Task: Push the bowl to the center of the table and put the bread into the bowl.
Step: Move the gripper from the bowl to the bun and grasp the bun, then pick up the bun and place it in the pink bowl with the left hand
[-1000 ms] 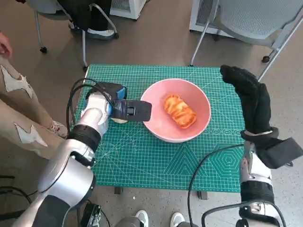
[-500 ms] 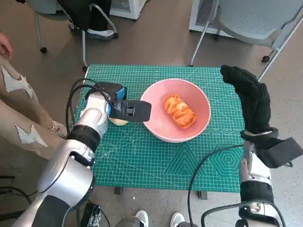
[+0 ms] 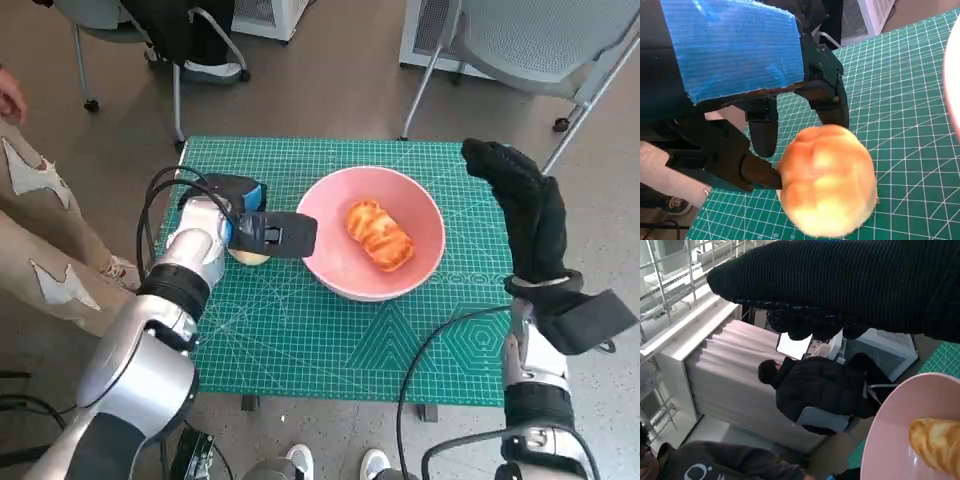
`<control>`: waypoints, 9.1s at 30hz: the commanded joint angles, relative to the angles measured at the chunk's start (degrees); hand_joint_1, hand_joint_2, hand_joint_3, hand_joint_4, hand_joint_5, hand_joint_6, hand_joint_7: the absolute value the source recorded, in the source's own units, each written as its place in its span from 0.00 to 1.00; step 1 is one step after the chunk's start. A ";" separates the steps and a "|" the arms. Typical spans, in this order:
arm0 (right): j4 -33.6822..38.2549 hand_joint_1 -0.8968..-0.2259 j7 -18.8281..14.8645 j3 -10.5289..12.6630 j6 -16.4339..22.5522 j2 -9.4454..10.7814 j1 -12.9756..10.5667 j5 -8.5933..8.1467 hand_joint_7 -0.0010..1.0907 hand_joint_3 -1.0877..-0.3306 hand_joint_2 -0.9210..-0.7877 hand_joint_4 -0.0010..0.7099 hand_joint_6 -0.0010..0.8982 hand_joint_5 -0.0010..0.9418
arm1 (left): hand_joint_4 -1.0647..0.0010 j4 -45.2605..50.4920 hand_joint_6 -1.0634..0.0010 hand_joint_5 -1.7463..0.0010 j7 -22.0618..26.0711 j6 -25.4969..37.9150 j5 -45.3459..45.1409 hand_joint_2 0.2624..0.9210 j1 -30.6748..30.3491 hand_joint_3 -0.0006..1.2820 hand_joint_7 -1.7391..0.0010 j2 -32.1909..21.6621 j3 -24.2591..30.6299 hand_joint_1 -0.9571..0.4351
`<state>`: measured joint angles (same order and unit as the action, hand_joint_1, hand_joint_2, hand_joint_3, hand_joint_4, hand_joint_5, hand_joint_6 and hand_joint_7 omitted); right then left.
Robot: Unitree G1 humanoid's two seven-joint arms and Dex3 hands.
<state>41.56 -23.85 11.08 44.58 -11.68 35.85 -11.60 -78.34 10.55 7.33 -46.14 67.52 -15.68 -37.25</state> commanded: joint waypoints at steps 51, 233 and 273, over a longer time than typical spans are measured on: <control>1.16 0.37 -0.88 -0.95 -1.82 0.38 0.58 -1.34 0.37 0.31 0.00 0.23 0.05 0.00 | 0.30 2.71 0.42 0.37 -1.73 -0.93 3.03 1.00 1.86 0.04 0.32 -3.74 3.83 0.69; 5.06 0.35 -3.56 -0.14 -2.08 1.41 3.54 -2.20 0.43 0.31 0.00 0.22 0.01 0.00 | 0.30 47.40 0.34 0.32 4.88 -3.97 5.20 0.98 -5.96 0.03 0.42 1.31 7.57 0.69; 2.53 0.32 -1.06 -0.62 -1.88 1.35 0.79 -1.21 0.42 0.32 0.00 0.22 0.02 0.00 | 1.00 33.43 0.93 1.00 8.23 -12.91 8.20 0.93 -4.38 0.03 1.00 2.51 7.43 0.11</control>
<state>43.88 -25.19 10.76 43.66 -10.76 38.08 -13.13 -46.22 19.55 -5.10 -38.16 64.08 -12.46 -30.37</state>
